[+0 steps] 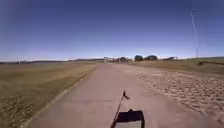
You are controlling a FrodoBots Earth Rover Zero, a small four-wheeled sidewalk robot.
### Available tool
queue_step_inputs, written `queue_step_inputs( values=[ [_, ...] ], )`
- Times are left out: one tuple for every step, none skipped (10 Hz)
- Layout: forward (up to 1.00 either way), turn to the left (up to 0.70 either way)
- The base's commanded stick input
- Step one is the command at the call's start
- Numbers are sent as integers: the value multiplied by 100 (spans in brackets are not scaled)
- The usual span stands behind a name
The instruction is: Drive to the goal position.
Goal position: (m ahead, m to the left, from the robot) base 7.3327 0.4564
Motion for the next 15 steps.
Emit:
queue_step_inputs(
  values=[
    [100, 0],
    [100, 0],
    [100, 0],
    [100, 0],
    [100, 0],
    [100, 0],
    [100, 0],
    [100, 0],
    [100, 0],
    [100, 0],
    [100, 0],
    [100, 0],
    [100, 0],
    [100, 0],
    [100, 0]
  ],
)
